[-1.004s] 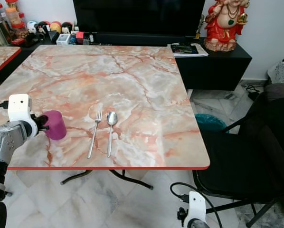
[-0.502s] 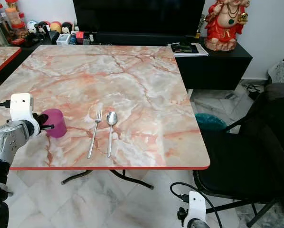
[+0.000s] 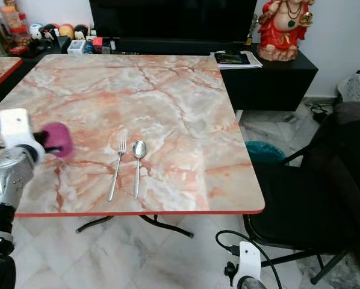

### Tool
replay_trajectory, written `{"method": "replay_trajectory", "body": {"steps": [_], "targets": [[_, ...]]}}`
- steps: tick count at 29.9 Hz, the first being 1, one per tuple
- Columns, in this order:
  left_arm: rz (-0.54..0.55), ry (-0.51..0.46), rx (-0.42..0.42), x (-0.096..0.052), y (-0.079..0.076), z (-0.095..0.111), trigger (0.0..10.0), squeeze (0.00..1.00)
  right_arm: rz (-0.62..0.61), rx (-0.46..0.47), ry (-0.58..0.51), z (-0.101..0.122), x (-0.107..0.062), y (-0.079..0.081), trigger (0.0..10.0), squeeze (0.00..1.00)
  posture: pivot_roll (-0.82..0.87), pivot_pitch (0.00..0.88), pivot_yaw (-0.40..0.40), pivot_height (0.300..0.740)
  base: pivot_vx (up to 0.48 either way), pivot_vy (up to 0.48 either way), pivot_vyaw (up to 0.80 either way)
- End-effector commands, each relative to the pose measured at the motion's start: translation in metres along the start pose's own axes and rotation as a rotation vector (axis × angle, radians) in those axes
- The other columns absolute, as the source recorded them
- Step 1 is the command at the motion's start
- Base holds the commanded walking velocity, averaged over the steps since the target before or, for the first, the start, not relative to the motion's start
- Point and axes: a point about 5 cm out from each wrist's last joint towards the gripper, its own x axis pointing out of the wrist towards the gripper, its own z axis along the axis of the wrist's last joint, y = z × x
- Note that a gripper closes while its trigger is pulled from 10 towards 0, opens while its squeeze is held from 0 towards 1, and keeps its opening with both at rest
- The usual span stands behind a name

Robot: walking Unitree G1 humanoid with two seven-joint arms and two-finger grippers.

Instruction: Setting the table

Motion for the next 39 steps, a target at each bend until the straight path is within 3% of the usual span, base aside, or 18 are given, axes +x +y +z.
{"method": "replay_trajectory", "body": {"steps": [1, 2, 6, 7, 8, 10, 11, 12, 13, 15, 20, 22, 25, 28, 31, 34, 37, 39], "targets": [[0.093, -0.034, 0.02, 0.0, 0.018, -0.001, 10.0, 0.0, -0.007, 0.017, 0.001, -0.001, 0.0, -0.001, 10.0, 0.0, 0.05, 0.053, -0.032, 0.74, 0.0, 0.0, 0.0], [0.148, -0.059, 0.005, -0.001, 0.028, -0.002, 10.0, 0.0, -0.008, 0.017, 0.001, -0.001, 0.0, 0.0, 10.0, 0.0, 0.05, 0.051, -0.03, 0.74, 0.0, 0.0, 0.0], [0.199, -0.078, -0.002, -0.002, 0.037, -0.003, 10.0, 0.0, -0.008, 0.018, 0.0, -0.001, 0.0, 0.0, 10.0, 0.0, 0.05, 0.051, -0.03, 0.74, 0.0, 0.0, 0.0], [0.316, -0.055, 0.036, -0.004, 0.057, -0.009, 10.0, 0.0, -0.009, 0.021, 0.0, -0.001, 0.0, 0.0, 10.0, 0.0, 0.05, 0.051, -0.026, 0.74, 0.0, 0.0, 0.0], [0.513, -0.027, 0.11, -0.012, 0.095, -0.018, 10.0, 0.0, -0.01, 0.024, -0.001, -0.002, 0.0, 0.0, 10.0, 0.0, 0.05, 0.049, -0.023, 0.74, 0.0, 0.0, 0.0], [0.63, -0.028, 0.166, -0.019, 0.118, -0.022, 10.0, 0.0, -0.009, 0.025, -0.001, -0.002, 0.0, 0.001, 10.0, 0.0, 0.05, 0.048, -0.022, 0.74, 0.0, 0.0, 0.0], [0.63, -0.028, 0.166, -0.019, 0.118, -0.022, 10.0, 0.0, -0.009, 0.025, -0.001, -0.002, 0.0, 0.001, 10.0, 0.0, 0.05, 0.048, -0.022, 0.74, 0.0, 0.0, 0.0], [0.718, -0.009, 0.25, -0.026, 0.137, -0.03, 10.0, 0.0, -0.012, 0.03, 0.0, -0.002, 0.0, 0.001, 10.0, 0.0, 0.06, 0.043, -0.02, 0.74, 0.0, 0.0, 0.0], [0.718, -0.009, 0.25, -0.026, 0.137, -0.03, 10.0, 0.0, -0.012, 0.03, 0.0, -0.002, 0.0, 0.001, 10.0, 0.0, 0.06, 0.043, -0.02, 0.74, 0.0, 0.0, 0.0], [0.814, 0.054, 0.279, -0.036, 0.157, -0.047, 10.0, 0.0, -0.014, 0.033, 0.0, -0.003, 0.0, 0.001, 10.0, 0.0, 0.06, 0.041, -0.018, 0.74, 0.0, 0.0, 0.0], [0.915, 0.137, 0.362, -0.052, 0.173, -0.076, 10.0, 0.0, -0.017, 0.037, -0.001, -0.003, 0.0, 0.002, 10.0, 0.0, 0.06, 0.03, -0.012, 0.74, 0.0, 0.0, 0.0], [0.925, 0.172, 0.384, -0.056, 0.175, -0.086, 10.0, 0.0, -0.018, 0.039, -0.001, -0.003, 0.0, 0.002, 10.0, 0.0, 0.06, 0.029, -0.012, 0.74, 0.0, 0.0, 0.0], [0.893, 0.409, 0.385, -0.08, 0.174, -0.151, 10.0, 0.0, -0.019, 0.041, 0.0, -0.003, 0.0, 0.002, 10.0, 0.0, 0.06, 0.019, -0.008, 0.74, 0.0, 0.0, 0.0], [0.864, 0.489, 0.377, -0.09, 0.168, -0.172, 10.0, 0.0, -0.02, 0.041, 0.0, -0.003, 0.0, 0.002, 10.0, 0.0, 0.06, 0.017, -0.008, 0.74, 0.0, 0.0, 0.0], [0.836, 0.533, 0.426, -0.1, 0.16, -0.189, 10.0, 0.0, -0.019, 0.039, 0.0, -0.003, 0.0, 0.002, 10.0, 0.0, 0.06, 0.01, -0.005, 0.74, 0.0, 0.0, 0.0], [0.761, 0.58, 0.446, -0.108, 0.143, -0.208, 10.0, 0.0, -0.02, 0.034, -0.001, -0.003, 0.0, 0.002, 10.0, 0.0, 0.05, 0.006, -0.004, 0.74, 0.0, 0.0, 0.0], [0.626, 0.631, 0.347, -0.115, 0.118, -0.231, 10.0, 0.0, -0.021, 0.028, -0.001, -0.003, 0.0, 0.002, 10.0, 0.0, 0.05, 0.003, -0.006, 0.74, 0.0, 0.0, 0.0], [0.454, 0.634, 0.301, -0.113, 0.094, -0.241, 10.0, 0.0, -0.023, 0.027, -0.001, -0.003, 0.0, 0.002, 10.0, 0.0, 0.05, 0.001, -0.008, 0.74, 0.0, 0.0, 0.0]]}}
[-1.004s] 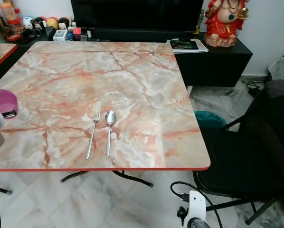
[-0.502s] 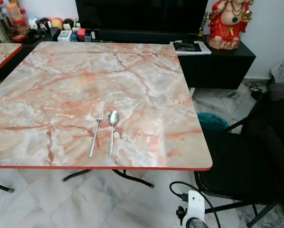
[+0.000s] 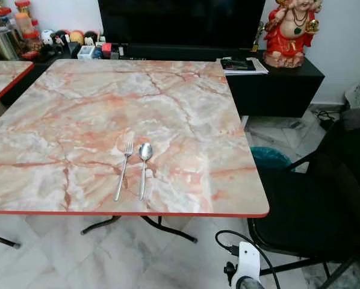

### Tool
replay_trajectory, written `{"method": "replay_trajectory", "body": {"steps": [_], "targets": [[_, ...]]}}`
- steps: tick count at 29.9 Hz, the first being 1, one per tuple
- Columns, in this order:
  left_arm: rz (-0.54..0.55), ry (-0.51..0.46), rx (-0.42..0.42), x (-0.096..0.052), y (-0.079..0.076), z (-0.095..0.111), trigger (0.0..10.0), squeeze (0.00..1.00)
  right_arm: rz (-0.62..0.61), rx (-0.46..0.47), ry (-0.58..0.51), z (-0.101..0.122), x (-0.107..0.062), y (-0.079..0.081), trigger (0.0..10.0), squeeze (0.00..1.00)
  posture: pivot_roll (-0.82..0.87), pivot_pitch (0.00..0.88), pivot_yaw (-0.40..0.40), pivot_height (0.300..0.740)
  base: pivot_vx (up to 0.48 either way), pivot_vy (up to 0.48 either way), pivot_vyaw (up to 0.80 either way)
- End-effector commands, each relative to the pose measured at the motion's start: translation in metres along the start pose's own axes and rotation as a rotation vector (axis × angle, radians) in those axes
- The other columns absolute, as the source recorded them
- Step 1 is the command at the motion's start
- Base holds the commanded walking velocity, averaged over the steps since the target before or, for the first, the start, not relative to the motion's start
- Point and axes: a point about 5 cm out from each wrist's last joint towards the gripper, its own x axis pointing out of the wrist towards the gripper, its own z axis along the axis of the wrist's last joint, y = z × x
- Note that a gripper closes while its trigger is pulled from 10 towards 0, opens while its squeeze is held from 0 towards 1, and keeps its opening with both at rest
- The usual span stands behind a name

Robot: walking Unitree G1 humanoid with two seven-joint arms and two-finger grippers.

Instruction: Setting the table

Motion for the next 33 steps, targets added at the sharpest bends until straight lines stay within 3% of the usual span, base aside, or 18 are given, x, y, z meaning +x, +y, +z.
{"method": "replay_trajectory", "body": {"steps": [1, 2, 10, 14, 16, 19, 24, 33], "targets": [[-0.156, -0.014, 0.005, -0.008, -0.022, -0.004, 10.0, 0.0, -0.009, 0.01, 0.005, -0.002, 0.0, -0.001, 10.0, 0.0, 0.05, 0.0, -0.008, 0.74, 0.0, 0.0, 0.0], [-0.259, -0.038, -0.003, -0.018, -0.041, -0.007, 10.0, 0.0, -0.01, 0.009, 0.006, -0.002, 0.0, -0.001, 10.0, 0.0, 0.05, 0.0, -0.007, 0.74, 0.0, 0.0, 0.0], [-0.424, -0.032, 0.056, -0.043, -0.074, -0.026, 10.0, 0.0, -0.01, 0.003, 0.004, 0.0, 0.0, -0.002, 10.0, 0.0, 0.04, 0.014, -0.015, 0.74, 0.0, 0.0, 0.0], [-0.578, 0.005, 0.014, -0.055, -0.09, -0.033, 10.0, 0.0, -0.011, 0.0, 0.005, 0.0, 0.0, -0.003, 10.0, 0.0, 0.04, 0.019, -0.021, 0.74, 0.0, 0.0, 0.0], [-0.677, 0.013, 0.047, -0.066, -0.102, -0.04, 10.0, 0.0, -0.011, -0.002, 0.005, 0.0, 0.0, -0.004, 10.0, 0.0, 0.03, 0.028, -0.022, 0.74, 0.0, 0.0, 0.0], [-0.699, 0.043, 0.072, -0.072, -0.106, -0.049, 10.0, 0.0, -0.013, 0.0, 0.001, 0.0, 0.0, -0.004, 10.0, 0.0, 0.03, 0.031, -0.023, 0.74, 0.0, 0.0, 0.0], [-0.701, 0.077, 0.036, -0.075, -0.108, -0.053, 10.0, 0.0, -0.014, -0.001, -0.001, 0.0, -0.001, -0.005, 10.0, 0.0, 0.03, 0.043, -0.027, 0.74, 0.0, 0.0, 0.0], [-0.687, 0.105, 0.023, -0.075, -0.107, -0.057, 10.0, 0.0, -0.011, -0.005, -0.005, 0.001, -0.001, -0.006, 10.0, 0.0, 0.02, 0.061, -0.027, 0.74, 0.0, 0.475, 0.0]]}}
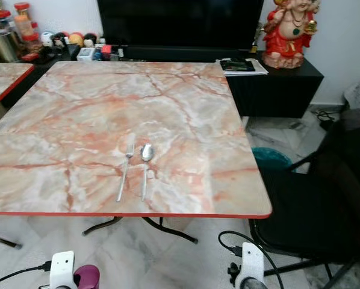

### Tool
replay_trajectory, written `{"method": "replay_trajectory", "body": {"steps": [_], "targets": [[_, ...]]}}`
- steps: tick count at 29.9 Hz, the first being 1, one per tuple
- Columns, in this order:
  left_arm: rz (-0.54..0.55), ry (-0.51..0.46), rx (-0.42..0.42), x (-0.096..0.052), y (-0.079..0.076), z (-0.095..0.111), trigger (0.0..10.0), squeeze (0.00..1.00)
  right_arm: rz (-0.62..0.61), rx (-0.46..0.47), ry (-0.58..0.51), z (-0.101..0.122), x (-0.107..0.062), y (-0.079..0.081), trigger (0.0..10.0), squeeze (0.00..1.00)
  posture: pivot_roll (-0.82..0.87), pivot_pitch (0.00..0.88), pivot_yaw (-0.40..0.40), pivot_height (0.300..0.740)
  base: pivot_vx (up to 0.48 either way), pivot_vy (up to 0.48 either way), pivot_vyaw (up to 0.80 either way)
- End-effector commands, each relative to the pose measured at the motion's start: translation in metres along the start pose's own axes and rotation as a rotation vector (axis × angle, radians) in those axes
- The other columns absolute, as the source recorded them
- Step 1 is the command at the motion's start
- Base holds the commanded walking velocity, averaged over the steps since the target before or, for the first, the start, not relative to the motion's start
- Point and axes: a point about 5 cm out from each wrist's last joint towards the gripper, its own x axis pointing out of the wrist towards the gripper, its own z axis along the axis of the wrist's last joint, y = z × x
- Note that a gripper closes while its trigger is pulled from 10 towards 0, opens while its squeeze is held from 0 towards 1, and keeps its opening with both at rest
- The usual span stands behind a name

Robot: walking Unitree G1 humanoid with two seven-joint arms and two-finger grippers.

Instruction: Setting the table

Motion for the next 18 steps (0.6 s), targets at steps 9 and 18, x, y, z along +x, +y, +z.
{"method": "replay_trajectory", "body": {"steps": [9, 18], "targets": [[0.039, 0.067, -0.003, -0.0021, 0.0082, -0.0129, 10.0, 0.0, 0.02, 0.006, 0.001, -0.0008, 0.0005, 0.0063, 10.0, 0.0, 0.02, 0.071, -0.023, 0.74, 0.0, 0.476, 0.0], [0.039, 0.076, -0.007, -0.0026, 0.0077, -0.0151, 10.0, 0.0, 0.018, 0.003, -0.001, -0.0004, 0.0005, 0.0067, 10.0, 0.0, 0.03, 0.063, -0.021, 0.74, 0.0, 0.476, 0.0]]}}
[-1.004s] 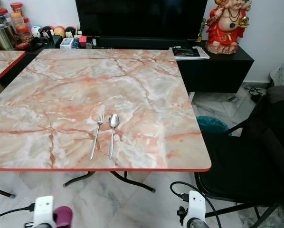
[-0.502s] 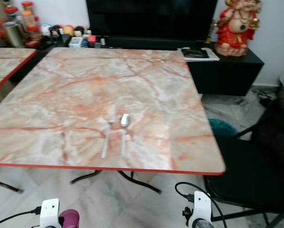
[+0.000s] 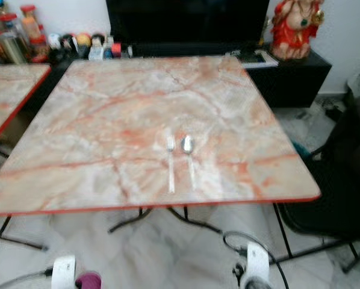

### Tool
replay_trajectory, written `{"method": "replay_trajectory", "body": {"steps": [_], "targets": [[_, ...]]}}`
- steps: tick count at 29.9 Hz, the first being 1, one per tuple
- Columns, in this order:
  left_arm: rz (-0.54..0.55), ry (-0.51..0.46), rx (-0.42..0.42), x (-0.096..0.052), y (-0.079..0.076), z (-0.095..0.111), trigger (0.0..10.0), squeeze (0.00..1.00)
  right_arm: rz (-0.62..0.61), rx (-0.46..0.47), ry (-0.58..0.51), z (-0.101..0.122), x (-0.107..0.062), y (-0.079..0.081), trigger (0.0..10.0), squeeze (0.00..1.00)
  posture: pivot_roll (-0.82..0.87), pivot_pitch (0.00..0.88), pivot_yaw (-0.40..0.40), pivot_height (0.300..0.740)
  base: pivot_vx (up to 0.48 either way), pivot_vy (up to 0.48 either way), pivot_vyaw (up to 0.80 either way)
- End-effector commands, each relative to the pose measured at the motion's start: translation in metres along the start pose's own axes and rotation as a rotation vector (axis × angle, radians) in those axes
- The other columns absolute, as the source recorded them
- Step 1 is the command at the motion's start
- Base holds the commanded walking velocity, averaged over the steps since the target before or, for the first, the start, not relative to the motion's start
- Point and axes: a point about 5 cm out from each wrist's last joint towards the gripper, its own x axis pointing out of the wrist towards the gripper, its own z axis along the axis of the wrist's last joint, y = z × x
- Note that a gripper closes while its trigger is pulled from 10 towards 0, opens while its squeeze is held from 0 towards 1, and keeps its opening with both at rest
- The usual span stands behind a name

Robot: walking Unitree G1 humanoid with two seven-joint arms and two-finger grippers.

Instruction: Setting the table

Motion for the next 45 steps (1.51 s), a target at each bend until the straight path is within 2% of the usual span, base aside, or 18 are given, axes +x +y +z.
{"method": "replay_trajectory", "body": {"steps": [1, 37, 45], "targets": [[0.006, 0.018, 0.002, -0.0003, 0.001, -0.0031, 10.0, 0.0, -0.002, 0.0, -0.007, 0.0023, 0.0002, -0.0004, 10.0, 0.0, 0.03, 0.059, -0.022, 0.74, 0.0, 0.476, 0.0], [0.013, 0.032, 0.022, -0.001, 0.0037, -0.0073, 10.0, 0.0, 0.021, -0.026, -0.026, 0.0024, -0.0001, 0.0007, 10.0, 0.0, 0.04, 0.0, -0.018, 0.74, 0.0, 0.476, -0.07], [0.013, 0.031, 0.023, -0.0009, 0.0034, -0.0069, 10.0, 0.0, 0.023, -0.04, -0.017, 0.0021, 0.0, 0.0008, 10.0, 0.0, 0.05, 0.001, -0.02, 0.74, 0.0, 0.476, 0.65]]}}
